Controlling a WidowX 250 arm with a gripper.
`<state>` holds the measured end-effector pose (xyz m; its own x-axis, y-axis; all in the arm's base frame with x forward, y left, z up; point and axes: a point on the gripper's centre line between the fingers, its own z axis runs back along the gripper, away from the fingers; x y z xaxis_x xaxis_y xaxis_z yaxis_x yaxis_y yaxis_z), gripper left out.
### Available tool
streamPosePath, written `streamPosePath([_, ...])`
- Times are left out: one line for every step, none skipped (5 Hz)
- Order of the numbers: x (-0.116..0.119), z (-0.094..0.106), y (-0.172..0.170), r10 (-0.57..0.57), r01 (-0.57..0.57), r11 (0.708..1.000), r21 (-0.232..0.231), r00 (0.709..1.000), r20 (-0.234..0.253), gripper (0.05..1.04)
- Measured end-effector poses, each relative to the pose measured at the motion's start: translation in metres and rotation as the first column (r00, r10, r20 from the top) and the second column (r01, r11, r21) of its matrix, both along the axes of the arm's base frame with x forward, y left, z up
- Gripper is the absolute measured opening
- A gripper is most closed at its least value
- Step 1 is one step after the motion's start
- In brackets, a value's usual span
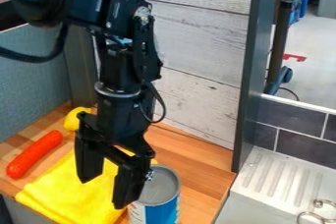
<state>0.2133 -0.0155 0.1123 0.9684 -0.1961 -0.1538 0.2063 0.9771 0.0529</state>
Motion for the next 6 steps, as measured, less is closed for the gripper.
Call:
streamPosePath([-0.002, -0.004, 0.0, 0.006, -0.006, 1.0, 0.0, 1.0, -0.02, 1.001])
streamPosePath([-0.012, -0.011, -0.003, 0.025, -0.025, 1.0, -0.003, 0.998, -0.054, 1.001])
streamPosePath([-0.017, -0.012, -0.014, 0.035, -0.033, 0.999, 0.022, 0.997, -0.068, 1.001])
streamPosePath([-0.016, -0.03, -0.018, 0.029, -0.029, 1.0, 0.002, 0.993, -0.11, 1.001])
streamPosePath([-0.012, -0.055, -0.022, 0.023, -0.026, 1.0, -0.011, 0.984, -0.179, 1.001])
streamPosePath([-0.005, -0.069, -0.016, 0.061, -0.068, 0.997, -0.027, 0.977, -0.204, 1.001])
